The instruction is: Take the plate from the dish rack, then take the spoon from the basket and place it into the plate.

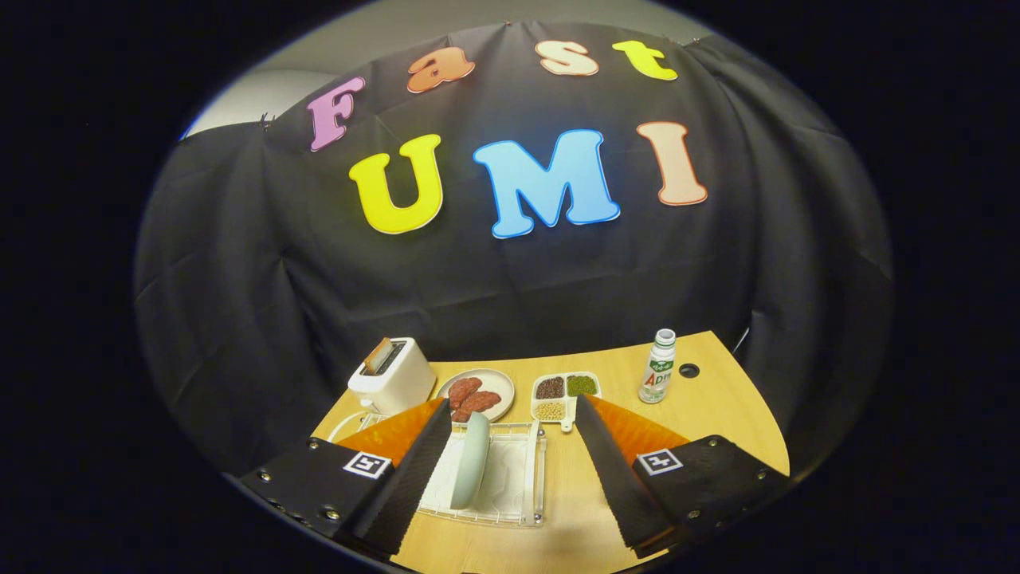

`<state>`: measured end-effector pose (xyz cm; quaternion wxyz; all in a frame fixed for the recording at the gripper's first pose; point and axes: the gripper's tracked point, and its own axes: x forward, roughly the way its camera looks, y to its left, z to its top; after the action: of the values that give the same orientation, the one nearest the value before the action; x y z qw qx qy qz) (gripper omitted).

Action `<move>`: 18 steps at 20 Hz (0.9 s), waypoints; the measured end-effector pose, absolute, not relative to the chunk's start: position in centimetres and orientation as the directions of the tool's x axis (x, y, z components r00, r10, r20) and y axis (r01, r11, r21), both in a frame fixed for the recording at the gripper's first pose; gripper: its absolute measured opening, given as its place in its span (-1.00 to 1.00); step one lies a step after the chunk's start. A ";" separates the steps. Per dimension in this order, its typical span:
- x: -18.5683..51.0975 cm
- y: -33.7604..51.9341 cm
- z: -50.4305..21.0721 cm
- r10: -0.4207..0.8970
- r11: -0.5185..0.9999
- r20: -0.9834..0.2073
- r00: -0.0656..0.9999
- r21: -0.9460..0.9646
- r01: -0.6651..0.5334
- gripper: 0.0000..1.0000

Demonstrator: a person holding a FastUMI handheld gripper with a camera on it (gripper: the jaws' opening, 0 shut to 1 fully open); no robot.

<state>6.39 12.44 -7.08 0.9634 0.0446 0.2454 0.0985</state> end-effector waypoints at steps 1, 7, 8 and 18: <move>6.6 12.9 -7.6 0.212 0.977 -0.477 0.853 0.132 -0.169 0.93; 7.9 16.1 -12.1 0.199 0.979 -0.622 0.757 0.093 -0.181 0.93; 7.9 16.3 -13.2 0.183 0.982 -0.658 0.730 0.083 -0.171 0.93; 8.6 19.1 -21.6 0.022 1.000 -0.826 0.563 0.013 -0.020 0.73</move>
<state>8.65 19.07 -21.58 0.8839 0.0008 0.4675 0.0120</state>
